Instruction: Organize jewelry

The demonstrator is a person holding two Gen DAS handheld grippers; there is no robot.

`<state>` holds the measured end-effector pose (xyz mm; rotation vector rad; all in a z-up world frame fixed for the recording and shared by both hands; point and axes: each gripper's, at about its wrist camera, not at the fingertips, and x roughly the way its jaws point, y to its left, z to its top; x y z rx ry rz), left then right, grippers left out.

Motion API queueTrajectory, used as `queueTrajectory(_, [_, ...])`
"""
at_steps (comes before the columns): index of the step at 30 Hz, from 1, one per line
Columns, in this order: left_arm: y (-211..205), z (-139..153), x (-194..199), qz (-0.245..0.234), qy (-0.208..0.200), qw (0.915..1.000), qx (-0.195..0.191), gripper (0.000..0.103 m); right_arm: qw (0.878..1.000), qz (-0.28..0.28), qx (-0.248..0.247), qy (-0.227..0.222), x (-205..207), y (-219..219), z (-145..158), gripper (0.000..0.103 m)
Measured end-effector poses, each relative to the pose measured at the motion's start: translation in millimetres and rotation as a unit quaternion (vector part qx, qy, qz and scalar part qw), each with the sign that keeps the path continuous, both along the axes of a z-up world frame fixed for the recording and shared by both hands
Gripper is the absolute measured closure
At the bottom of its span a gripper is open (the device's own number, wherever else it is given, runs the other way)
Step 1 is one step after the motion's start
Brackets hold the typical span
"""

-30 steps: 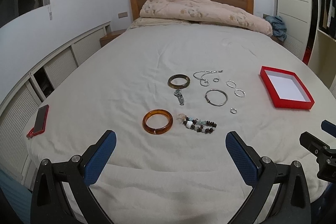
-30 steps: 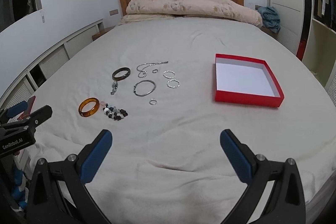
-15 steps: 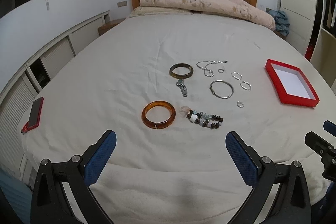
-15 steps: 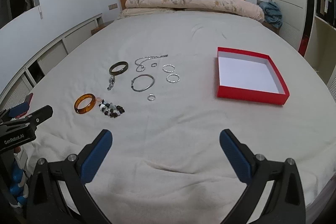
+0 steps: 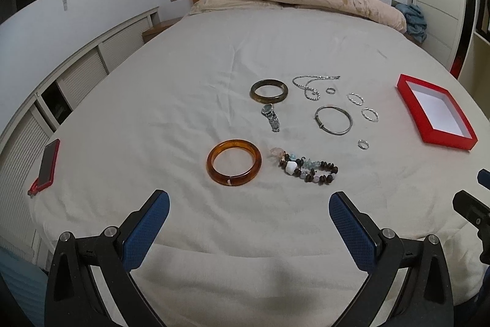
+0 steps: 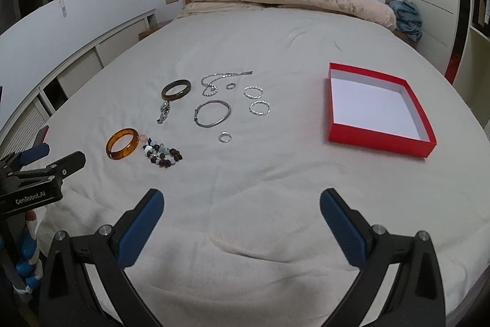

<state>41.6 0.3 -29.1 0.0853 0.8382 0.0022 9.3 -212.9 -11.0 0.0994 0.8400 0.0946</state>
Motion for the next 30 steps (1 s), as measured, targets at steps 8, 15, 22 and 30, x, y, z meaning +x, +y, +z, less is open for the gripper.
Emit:
queueTrajectory(8, [-1.2,-8.3,11.7,-0.006,0.011,0.9999,0.003,0.001,1.0,0.006,-0.005,0.018,10.7,3.7,-9.7,0.001])
queueTrajectory(15, [10.1,-17.6,24.4,0.0,0.024,0.9997,0.0,0.001,0.999,0.026,-0.004,0.031,23.0,16.5,-15.9,0.001])
queueTrajectory(22, [16.8,-26.4,36.9,-0.001,0.032,0.9995,0.001,0.001,0.998,0.054,-0.004,0.045,34.5,31.6,-24.7,0.001])
queueTrajectory(30, [50.2,-34.5,59.5,0.025,0.04,0.9989,0.003,0.005,0.993,0.105,0.0,0.061,55.4,54.7,-35.9,0.002])
